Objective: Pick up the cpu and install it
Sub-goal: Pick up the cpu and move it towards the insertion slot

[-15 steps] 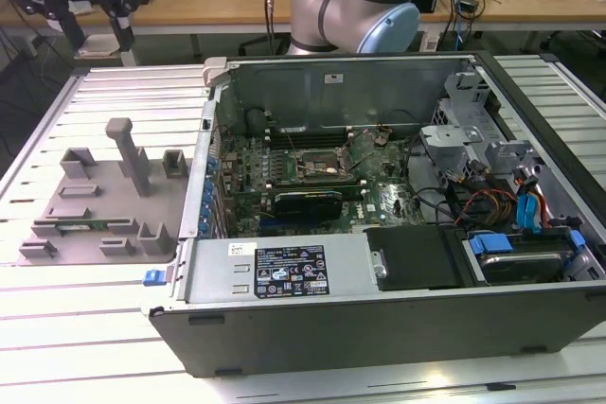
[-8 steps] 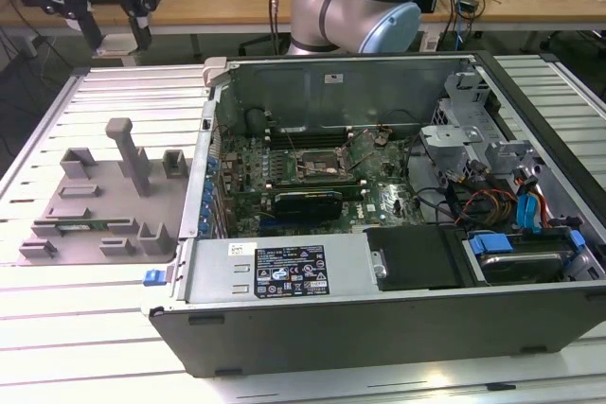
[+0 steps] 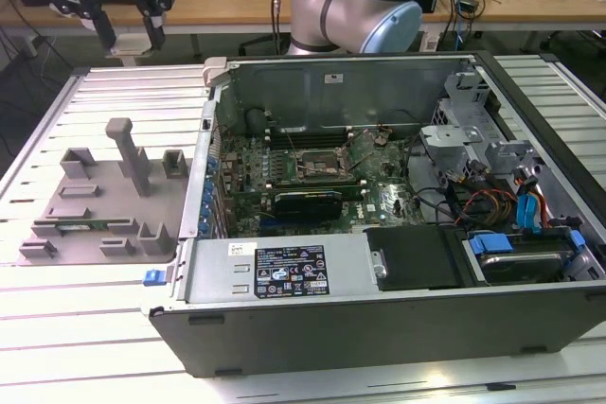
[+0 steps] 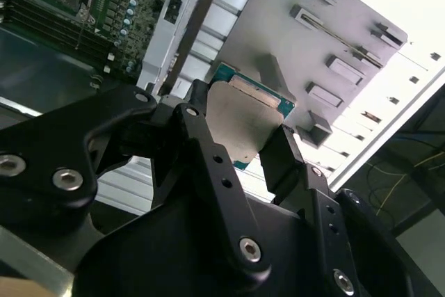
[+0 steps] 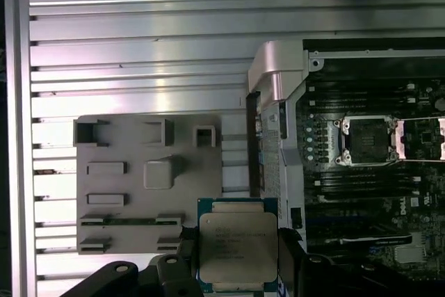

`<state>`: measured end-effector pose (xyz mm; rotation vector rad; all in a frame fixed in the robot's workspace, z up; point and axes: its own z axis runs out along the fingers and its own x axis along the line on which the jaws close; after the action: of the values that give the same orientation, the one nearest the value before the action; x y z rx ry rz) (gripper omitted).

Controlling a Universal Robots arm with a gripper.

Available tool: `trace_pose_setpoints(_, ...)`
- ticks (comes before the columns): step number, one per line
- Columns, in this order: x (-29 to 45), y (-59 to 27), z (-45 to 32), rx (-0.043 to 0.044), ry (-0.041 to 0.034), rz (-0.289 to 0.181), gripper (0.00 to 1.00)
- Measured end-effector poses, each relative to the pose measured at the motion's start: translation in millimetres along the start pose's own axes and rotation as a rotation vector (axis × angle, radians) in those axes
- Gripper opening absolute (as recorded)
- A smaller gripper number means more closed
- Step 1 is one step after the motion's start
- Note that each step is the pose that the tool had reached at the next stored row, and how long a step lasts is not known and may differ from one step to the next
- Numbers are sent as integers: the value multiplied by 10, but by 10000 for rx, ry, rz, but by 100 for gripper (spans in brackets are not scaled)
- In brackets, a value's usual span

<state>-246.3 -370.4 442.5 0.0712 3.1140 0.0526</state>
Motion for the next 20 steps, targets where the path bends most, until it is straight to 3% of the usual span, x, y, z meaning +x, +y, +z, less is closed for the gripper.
trace_pose_setpoints(6,-127,6,3,0,0,0,55)
trace_pose_setpoints(12,-328,15,9,0,-1,0,55)
trace_pose_setpoints(20,-511,23,15,0,0,0,55)
